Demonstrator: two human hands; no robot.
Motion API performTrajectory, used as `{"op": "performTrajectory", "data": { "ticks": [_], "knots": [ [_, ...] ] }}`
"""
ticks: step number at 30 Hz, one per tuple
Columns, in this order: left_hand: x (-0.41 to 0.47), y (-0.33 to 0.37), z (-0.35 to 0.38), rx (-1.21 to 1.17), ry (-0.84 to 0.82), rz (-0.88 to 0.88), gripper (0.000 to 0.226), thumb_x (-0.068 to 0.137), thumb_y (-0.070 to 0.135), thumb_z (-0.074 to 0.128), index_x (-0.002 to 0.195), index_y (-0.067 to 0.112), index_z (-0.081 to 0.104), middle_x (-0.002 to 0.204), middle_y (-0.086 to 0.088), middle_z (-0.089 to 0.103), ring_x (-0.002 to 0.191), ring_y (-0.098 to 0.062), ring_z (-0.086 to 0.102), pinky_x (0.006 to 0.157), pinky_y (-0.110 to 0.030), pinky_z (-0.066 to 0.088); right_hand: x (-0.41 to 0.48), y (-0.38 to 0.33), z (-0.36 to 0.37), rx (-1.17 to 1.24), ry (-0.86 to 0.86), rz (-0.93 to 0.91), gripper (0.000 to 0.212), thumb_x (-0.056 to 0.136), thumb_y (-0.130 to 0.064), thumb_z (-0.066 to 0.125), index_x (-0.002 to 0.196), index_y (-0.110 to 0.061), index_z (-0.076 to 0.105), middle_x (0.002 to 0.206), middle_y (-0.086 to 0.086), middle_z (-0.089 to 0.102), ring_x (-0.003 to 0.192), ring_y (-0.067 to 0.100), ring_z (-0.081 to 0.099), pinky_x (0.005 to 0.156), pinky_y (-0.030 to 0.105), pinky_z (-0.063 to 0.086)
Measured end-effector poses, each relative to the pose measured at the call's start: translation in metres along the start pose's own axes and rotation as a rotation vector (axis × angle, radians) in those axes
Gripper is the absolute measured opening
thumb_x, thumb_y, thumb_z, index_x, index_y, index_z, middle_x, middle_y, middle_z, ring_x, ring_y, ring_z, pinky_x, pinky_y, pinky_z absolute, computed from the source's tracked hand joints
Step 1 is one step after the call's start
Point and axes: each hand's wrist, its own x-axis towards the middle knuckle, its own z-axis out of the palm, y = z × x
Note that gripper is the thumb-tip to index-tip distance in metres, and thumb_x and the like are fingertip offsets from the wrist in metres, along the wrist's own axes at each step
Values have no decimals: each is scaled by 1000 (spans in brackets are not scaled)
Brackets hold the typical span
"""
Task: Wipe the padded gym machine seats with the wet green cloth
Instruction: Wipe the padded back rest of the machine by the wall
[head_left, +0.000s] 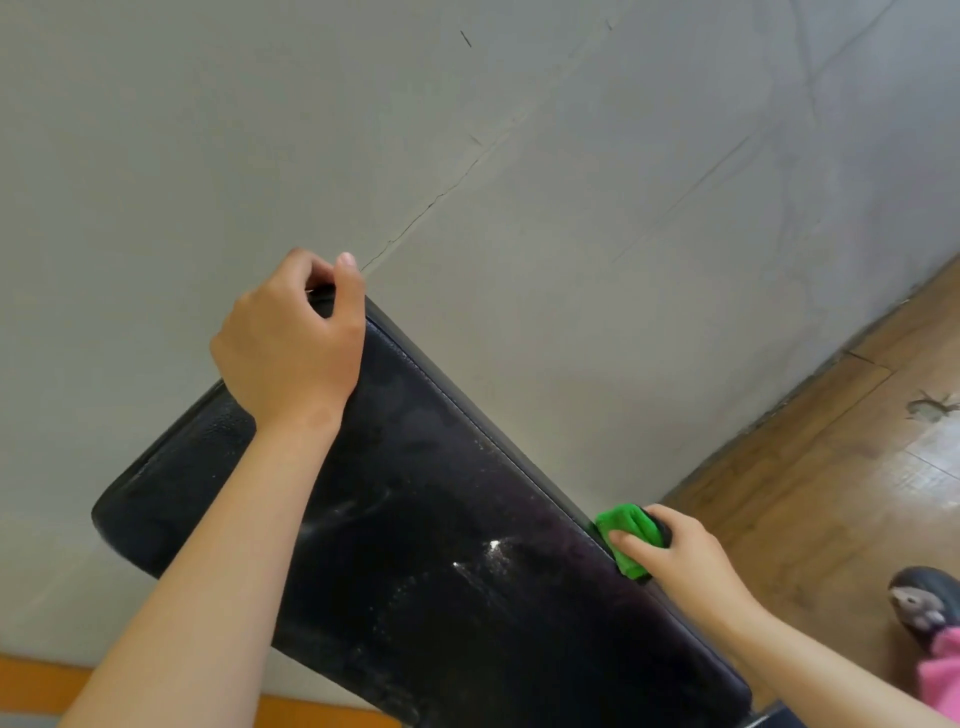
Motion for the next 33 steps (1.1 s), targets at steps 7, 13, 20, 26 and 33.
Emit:
{"op": "performTrajectory", "data": {
  "ticks": [7, 13, 20, 26, 33],
  "knots": [
    [-1, 1, 1, 4, 7, 2, 33, 98, 46, 40, 76, 24, 50, 69, 9, 52, 57, -16, 46, 48, -21, 22, 8, -46, 9, 77, 42, -82, 17, 82, -28, 76, 96, -22, 67, 88, -7, 69, 87, 11, 64, 79, 31, 54],
    [-1, -1, 1, -2, -3, 8, 34, 98, 47, 40, 76, 24, 51, 68, 10, 53, 57, -15, 48, 48, -21, 25, 31, -117, 21, 88, 3, -260, 15, 83, -31, 73, 94, -25, 65, 89, -5, 70, 84, 11, 65, 78, 36, 57],
    [0, -2, 2, 1, -14, 23, 38, 98, 51, 38, 76, 24, 52, 67, 8, 53, 56, -16, 48, 48, -20, 26, 36, -57, 8, -167, -119, -116, 35, 91, -33, 64, 121, -15, 60, 105, -2, 66, 95, 14, 63, 88, 33, 55],
    [-1, 0, 2, -2, -21, 21, 42, 97, 58, 36, 77, 24, 51, 70, 8, 54, 60, -17, 50, 51, -23, 29, 16, -17, 6, -155, -37, -17, 36, 93, -34, 61, 124, -15, 58, 106, -3, 64, 95, 13, 61, 84, 26, 52],
    [0, -1, 1, -3, -18, 41, 43, 96, 61, 36, 76, 25, 51, 69, 9, 53, 58, -17, 50, 48, -21, 27, 25, -87, 12, -101, -64, -157, 21, 96, -26, 53, 114, -18, 61, 100, -1, 66, 91, 16, 62, 85, 35, 53]
  ]
}}
